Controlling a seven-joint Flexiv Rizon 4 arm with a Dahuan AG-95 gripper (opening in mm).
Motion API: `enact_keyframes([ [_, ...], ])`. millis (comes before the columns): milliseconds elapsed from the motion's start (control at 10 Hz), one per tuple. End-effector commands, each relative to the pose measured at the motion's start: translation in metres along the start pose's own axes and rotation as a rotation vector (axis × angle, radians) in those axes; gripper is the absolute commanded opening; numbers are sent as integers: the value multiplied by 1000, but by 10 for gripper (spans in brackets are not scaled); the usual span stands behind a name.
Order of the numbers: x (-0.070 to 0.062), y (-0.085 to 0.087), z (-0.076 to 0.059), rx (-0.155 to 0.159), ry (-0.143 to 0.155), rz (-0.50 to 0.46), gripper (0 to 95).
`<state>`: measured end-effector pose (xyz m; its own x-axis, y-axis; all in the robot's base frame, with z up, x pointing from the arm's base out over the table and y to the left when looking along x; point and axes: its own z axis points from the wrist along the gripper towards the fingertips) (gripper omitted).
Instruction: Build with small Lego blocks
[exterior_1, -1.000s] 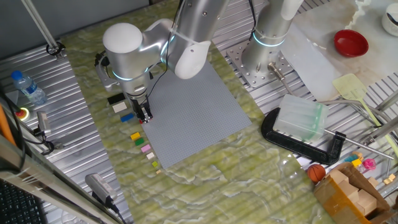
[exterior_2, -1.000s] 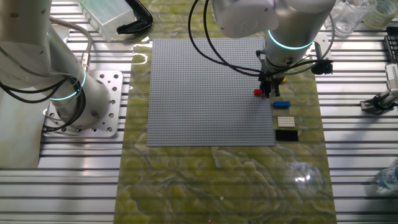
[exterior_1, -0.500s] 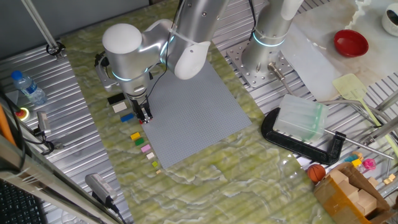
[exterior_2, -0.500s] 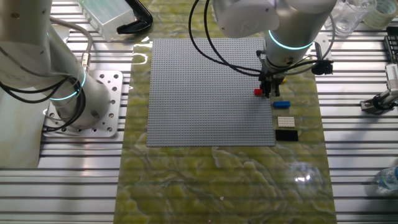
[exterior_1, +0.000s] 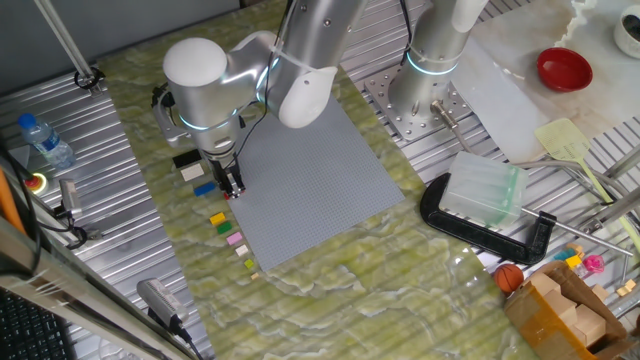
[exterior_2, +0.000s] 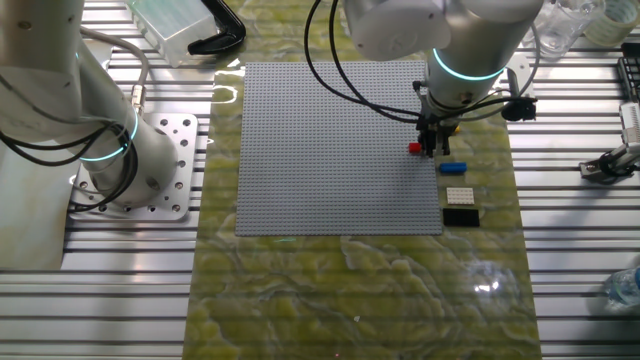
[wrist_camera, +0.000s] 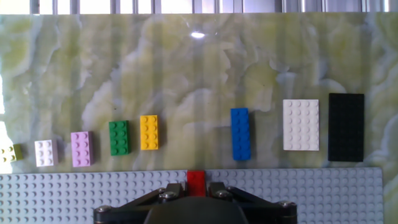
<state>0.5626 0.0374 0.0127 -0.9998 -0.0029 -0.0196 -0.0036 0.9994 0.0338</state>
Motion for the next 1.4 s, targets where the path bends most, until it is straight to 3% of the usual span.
enact_keyframes([
  [100, 1, 0, 3, -1, 1, 1, 0],
  [1400, 1, 0, 9, 1, -9, 1, 0],
])
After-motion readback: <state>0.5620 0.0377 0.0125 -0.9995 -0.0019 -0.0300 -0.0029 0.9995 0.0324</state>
